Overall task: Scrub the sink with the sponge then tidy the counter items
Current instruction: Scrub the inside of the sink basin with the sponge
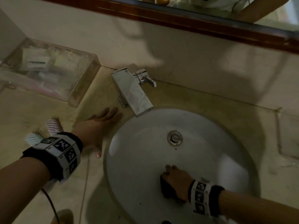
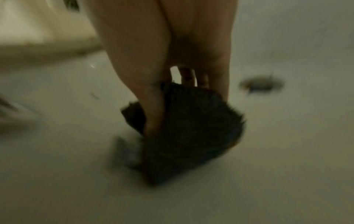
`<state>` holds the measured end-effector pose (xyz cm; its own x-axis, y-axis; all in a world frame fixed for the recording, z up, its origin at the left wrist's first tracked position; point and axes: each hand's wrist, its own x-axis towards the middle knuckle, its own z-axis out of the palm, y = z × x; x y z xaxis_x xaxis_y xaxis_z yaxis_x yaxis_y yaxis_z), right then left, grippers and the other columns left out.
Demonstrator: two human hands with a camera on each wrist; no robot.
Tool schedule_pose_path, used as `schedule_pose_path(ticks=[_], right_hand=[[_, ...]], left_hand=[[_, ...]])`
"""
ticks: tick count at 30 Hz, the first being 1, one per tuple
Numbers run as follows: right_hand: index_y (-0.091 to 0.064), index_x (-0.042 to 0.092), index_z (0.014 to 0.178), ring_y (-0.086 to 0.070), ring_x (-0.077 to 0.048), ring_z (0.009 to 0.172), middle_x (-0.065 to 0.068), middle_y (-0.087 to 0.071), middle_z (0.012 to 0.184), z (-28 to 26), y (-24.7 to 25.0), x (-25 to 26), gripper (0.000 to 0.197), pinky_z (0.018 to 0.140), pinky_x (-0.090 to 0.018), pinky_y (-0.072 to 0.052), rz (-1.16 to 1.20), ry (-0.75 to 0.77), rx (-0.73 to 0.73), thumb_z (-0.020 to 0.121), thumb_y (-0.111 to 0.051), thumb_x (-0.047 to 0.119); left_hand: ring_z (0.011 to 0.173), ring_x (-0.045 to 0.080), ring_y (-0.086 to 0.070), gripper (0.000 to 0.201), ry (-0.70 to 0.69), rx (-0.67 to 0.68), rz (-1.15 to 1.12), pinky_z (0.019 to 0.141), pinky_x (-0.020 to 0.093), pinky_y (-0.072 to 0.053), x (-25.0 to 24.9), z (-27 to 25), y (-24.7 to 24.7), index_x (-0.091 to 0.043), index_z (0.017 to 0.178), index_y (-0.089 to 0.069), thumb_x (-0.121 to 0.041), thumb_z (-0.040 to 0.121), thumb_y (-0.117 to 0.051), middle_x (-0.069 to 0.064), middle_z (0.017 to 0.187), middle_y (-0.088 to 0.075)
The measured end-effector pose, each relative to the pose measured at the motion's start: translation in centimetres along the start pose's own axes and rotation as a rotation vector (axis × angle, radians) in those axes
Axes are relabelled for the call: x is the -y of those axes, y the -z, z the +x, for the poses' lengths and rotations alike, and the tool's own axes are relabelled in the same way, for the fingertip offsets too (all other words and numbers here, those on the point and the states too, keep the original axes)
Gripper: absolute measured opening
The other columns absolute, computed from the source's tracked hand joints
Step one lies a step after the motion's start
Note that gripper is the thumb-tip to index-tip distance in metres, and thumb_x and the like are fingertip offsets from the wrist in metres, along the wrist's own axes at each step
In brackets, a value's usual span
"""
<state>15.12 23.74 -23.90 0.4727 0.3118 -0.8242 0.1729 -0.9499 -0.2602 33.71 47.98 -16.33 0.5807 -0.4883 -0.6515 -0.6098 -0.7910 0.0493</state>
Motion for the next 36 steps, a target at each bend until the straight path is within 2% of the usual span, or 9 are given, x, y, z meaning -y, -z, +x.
schedule_pose_path(ticks=[4,8,11,14,18,24,27,33,36], right_hand=[[-0.036,0.001,0.138,-0.052,-0.031,0.117,-0.016,-0.048,0.132,1.7,3.2,-4.1,0.047,0.099,-0.034,-0.041,0.125,-0.222,-0.203,0.096,-0.048,0.020],[-0.048,0.009,0.130,-0.043,-0.034,0.125,-0.018,-0.038,0.140,2.0,6.2,-7.9,0.043,0.106,-0.038,-0.037,0.311,-0.434,-0.306,0.093,-0.051,0.031],[-0.055,0.018,0.096,-0.055,-0.025,0.108,-0.008,-0.052,0.101,0.5,7.2,-4.8,0.015,0.097,-0.030,-0.042,0.496,-0.318,-0.237,0.088,-0.060,0.029],[-0.042,0.019,0.065,-0.047,-0.017,0.088,-0.003,-0.047,0.080,0.8,7.6,1.4,0.033,0.074,-0.025,-0.035,0.686,-0.133,-0.173,0.086,-0.066,0.026],[-0.062,0.001,0.101,-0.056,-0.029,0.109,-0.018,-0.059,0.114,4.1,7.6,7.7,0.028,0.093,-0.034,-0.044,0.919,-0.079,-0.152,0.086,-0.065,0.025],[-0.057,0.015,0.088,-0.057,-0.026,0.108,-0.013,-0.057,0.109,4.5,4.6,8.7,0.015,0.081,-0.026,-0.038,0.732,0.029,0.003,0.084,-0.067,0.025],[-0.063,0.001,0.108,-0.063,-0.027,0.103,-0.020,-0.064,0.109,2.7,0.6,5.6,0.054,0.086,-0.028,-0.044,0.484,-0.005,0.088,0.076,-0.064,0.044],[-0.026,0.011,0.146,-0.018,-0.038,0.144,-0.018,-0.007,0.158,-2.0,-2.2,-5.2,0.067,0.117,-0.046,-0.022,-0.012,-0.280,0.247,0.092,-0.052,0.040],[-0.025,0.010,0.147,-0.015,-0.038,0.144,-0.015,-0.009,0.158,-1.8,0.5,-9.3,0.063,0.118,-0.047,-0.023,-0.246,-0.411,0.174,0.094,-0.052,0.030]], left_hand=[[0.150,0.021,0.014,0.158,-0.001,0.002,0.011,0.124,0.038,-0.013,0.1,-0.1,0.0,-0.021,0.151,0.018,-0.051,0.040,-0.090,-0.004,0.160,0.021],[0.150,0.023,0.014,0.155,0.010,0.023,0.049,0.124,0.040,-0.015,-0.2,-0.1,0.3,-0.023,0.151,0.018,-0.054,0.042,-0.088,-0.003,0.160,0.021],[0.150,0.023,0.013,0.155,0.007,0.024,0.045,0.124,0.041,-0.014,-0.1,0.0,0.2,-0.023,0.151,0.018,-0.051,0.043,-0.089,-0.003,0.160,0.022],[0.150,0.023,0.013,0.155,0.002,0.023,0.025,0.124,0.041,-0.014,0.1,0.0,0.3,-0.024,0.151,0.017,-0.050,0.042,-0.090,-0.003,0.160,0.022],[0.150,0.022,0.015,0.155,0.010,0.041,0.018,0.124,0.040,-0.011,0.0,-0.1,0.4,-0.023,0.150,0.019,-0.049,0.043,-0.090,-0.003,0.160,0.023],[0.150,0.023,0.016,0.150,0.014,0.073,0.062,0.124,0.038,-0.009,-0.5,-0.4,1.0,-0.023,0.151,0.019,-0.050,0.049,-0.088,-0.001,0.159,0.026],[0.149,0.022,0.017,0.150,0.024,0.074,0.062,0.124,0.038,-0.009,-0.4,-0.4,1.0,-0.024,0.150,0.021,-0.049,0.050,-0.088,-0.003,0.159,0.027],[0.149,0.024,0.017,0.152,0.019,0.076,0.077,0.125,0.039,-0.011,-0.5,-0.4,0.9,-0.023,0.150,0.023,-0.051,0.049,-0.087,-0.002,0.158,0.028],[0.150,0.024,0.016,0.152,0.017,0.070,0.087,0.124,0.041,-0.013,-0.5,-0.4,0.9,-0.022,0.150,0.024,-0.049,0.049,-0.088,-0.001,0.159,0.027]])
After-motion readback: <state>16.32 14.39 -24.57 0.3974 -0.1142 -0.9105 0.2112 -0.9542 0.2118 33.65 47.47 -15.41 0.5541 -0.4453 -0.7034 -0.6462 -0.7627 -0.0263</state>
